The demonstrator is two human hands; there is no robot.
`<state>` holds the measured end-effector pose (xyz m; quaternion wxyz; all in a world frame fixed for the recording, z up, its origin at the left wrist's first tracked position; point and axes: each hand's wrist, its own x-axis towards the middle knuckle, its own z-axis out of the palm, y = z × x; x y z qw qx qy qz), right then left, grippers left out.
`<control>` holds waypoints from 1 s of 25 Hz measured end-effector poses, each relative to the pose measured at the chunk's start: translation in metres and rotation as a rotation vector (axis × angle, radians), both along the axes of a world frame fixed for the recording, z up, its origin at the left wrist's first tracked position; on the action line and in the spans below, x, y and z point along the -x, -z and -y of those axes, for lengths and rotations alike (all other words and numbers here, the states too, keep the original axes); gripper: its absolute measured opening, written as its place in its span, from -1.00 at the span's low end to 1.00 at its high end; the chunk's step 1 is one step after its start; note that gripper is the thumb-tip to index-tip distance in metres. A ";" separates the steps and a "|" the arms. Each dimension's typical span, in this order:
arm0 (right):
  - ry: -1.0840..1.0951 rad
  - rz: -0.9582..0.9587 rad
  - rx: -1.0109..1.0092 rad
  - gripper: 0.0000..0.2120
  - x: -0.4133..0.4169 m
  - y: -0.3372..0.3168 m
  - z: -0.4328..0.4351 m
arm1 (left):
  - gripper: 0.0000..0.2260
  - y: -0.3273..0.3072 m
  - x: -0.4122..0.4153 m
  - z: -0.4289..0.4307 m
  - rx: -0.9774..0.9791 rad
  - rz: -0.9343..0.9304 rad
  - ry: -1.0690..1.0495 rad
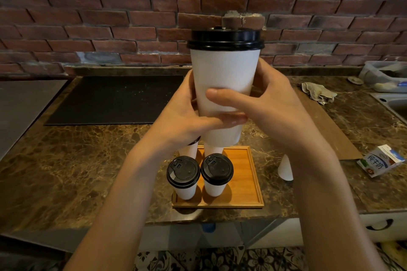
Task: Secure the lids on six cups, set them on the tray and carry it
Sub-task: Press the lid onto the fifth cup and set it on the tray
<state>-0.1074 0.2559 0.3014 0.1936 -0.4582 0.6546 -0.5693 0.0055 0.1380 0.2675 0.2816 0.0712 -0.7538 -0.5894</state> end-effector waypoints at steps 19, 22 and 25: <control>-0.197 0.122 -0.007 -0.44 0.011 -0.002 -0.005 | -0.40 0.001 -0.004 0.002 -0.049 0.005 0.069; -0.133 0.102 -0.029 -0.26 0.007 -0.003 -0.003 | -0.37 0.000 -0.001 0.001 -0.046 -0.011 0.015; -0.083 0.069 -0.035 -0.22 0.003 -0.004 -0.001 | -0.33 0.000 0.001 -0.001 -0.020 -0.021 -0.029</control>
